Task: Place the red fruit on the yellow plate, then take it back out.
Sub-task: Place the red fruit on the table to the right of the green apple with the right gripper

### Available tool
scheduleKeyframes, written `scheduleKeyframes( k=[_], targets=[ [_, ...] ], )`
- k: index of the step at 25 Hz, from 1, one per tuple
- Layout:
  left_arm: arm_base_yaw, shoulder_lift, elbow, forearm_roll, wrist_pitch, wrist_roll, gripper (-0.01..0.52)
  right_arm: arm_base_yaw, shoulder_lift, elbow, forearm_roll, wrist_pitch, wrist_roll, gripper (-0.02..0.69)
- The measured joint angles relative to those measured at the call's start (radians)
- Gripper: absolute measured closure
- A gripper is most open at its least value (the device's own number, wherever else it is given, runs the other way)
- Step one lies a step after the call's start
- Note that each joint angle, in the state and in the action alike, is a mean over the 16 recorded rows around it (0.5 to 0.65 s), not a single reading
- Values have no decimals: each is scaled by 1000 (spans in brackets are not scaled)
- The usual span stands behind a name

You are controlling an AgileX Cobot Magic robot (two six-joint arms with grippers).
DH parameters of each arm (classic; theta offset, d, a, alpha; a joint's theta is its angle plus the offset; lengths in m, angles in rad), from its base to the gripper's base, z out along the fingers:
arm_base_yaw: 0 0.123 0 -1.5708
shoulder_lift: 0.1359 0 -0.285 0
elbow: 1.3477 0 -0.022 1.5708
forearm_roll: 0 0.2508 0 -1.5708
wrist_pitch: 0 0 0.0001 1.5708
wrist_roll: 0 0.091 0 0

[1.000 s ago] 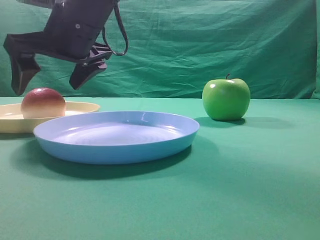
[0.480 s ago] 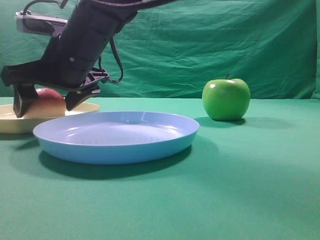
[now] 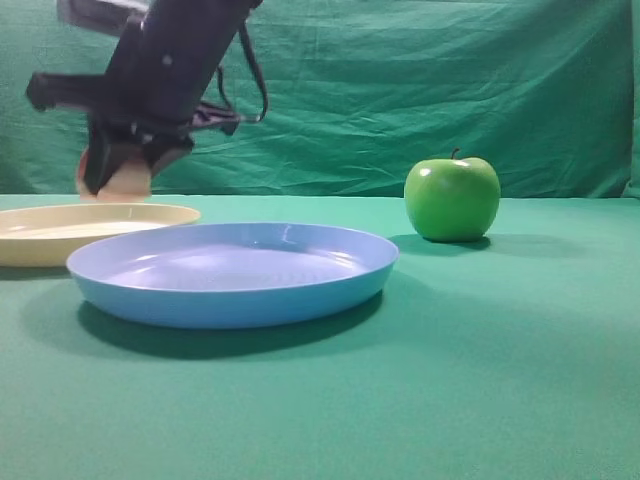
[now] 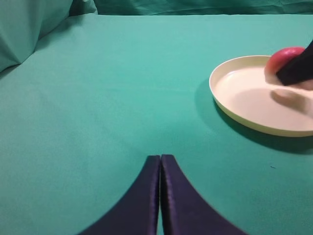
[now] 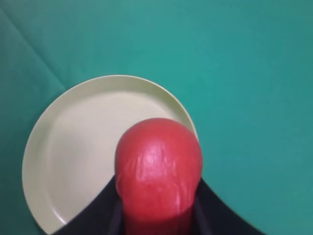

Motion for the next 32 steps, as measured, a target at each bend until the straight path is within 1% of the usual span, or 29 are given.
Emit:
scheduleKeyframes(
  k=[6, 11, 18, 23, 27, 32],
  targets=[
    [0, 0, 0, 0, 0, 0, 514, -23, -212, 157, -52, 63, 47, 468],
    [0, 0, 0, 0, 0, 0, 514, -53, -427, 412, -78, 20, 83, 468],
    [0, 0, 0, 0, 0, 0, 514, -138, -741, 861, -93, -114, 135, 468],
    [0, 0, 0, 0, 0, 0, 514, -211, -895, 1150, -96, -224, 155, 468],
    [0, 0, 0, 0, 0, 0, 514, -252, -947, 1331, -96, -337, 161, 468],
    [0, 0, 0, 0, 0, 0, 514, -280, -919, 1477, -96, -495, 157, 468]
  ],
)
